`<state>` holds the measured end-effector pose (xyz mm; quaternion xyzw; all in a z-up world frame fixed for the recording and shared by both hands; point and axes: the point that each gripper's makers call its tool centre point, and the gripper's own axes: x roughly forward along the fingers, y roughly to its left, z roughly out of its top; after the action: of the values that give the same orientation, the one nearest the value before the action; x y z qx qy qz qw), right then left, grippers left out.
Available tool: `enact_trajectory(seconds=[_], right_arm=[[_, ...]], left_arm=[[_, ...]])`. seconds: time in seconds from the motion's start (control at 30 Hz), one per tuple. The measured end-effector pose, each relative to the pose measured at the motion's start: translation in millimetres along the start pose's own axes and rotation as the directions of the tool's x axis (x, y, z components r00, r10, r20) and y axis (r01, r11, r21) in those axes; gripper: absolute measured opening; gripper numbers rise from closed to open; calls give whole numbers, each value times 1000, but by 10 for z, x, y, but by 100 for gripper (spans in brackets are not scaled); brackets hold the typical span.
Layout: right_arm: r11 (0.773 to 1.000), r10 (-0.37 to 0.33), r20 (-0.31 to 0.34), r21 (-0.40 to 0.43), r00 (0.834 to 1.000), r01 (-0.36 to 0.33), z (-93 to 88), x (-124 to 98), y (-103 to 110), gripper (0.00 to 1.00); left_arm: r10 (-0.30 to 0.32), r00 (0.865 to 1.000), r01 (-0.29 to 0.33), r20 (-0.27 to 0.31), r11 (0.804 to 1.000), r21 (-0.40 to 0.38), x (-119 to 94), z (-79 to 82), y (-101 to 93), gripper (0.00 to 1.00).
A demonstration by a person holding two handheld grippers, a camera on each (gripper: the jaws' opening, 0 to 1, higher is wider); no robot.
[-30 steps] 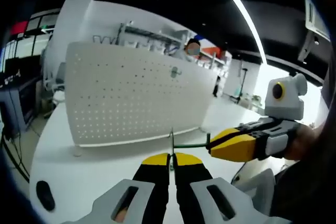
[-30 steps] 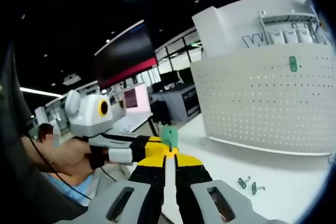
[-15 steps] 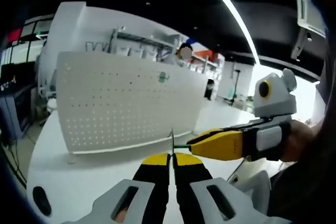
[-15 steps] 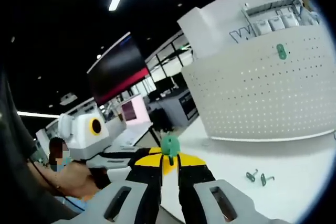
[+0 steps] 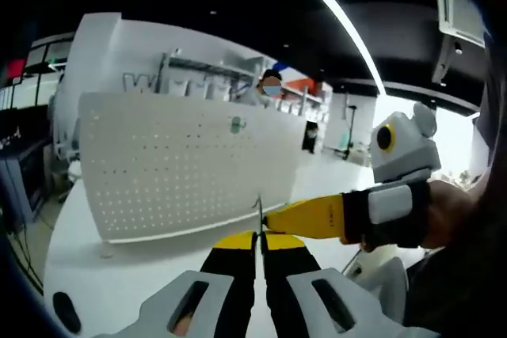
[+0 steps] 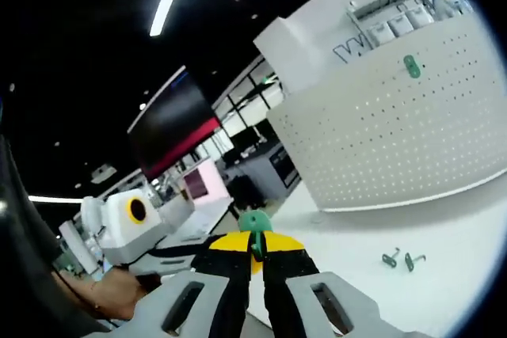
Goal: Insert the hook assembly into the mounting plate slot until the hook locks in place.
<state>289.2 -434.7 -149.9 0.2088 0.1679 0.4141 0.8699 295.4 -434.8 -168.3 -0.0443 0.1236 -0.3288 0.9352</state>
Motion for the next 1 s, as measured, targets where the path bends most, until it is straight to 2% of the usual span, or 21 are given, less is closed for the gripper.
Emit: enact_trajectory(seconds=[0.17, 0.33, 0.8, 1.0], right_arm=[[999, -23, -1, -40, 1000, 23, -28, 2, 2, 1], [998, -30, 6, -56, 1000, 31, -14, 1, 8, 1], [996, -34, -21, -83, 999, 32, -72, 0, 33, 0], [993, -33, -39, -115, 999, 28, -109, -13, 49, 0]], left_arm=[[-4, 1000, 4, -10, 1000, -12, -7, -32, 1, 2], [-8, 1000, 8, -3, 1000, -21, -16, -19, -7, 2], [-16, 1000, 15, -6, 999, -37, -58, -71, -16, 3], [-31, 1000, 31, 0, 1000, 3, -78, -107, -43, 4]])
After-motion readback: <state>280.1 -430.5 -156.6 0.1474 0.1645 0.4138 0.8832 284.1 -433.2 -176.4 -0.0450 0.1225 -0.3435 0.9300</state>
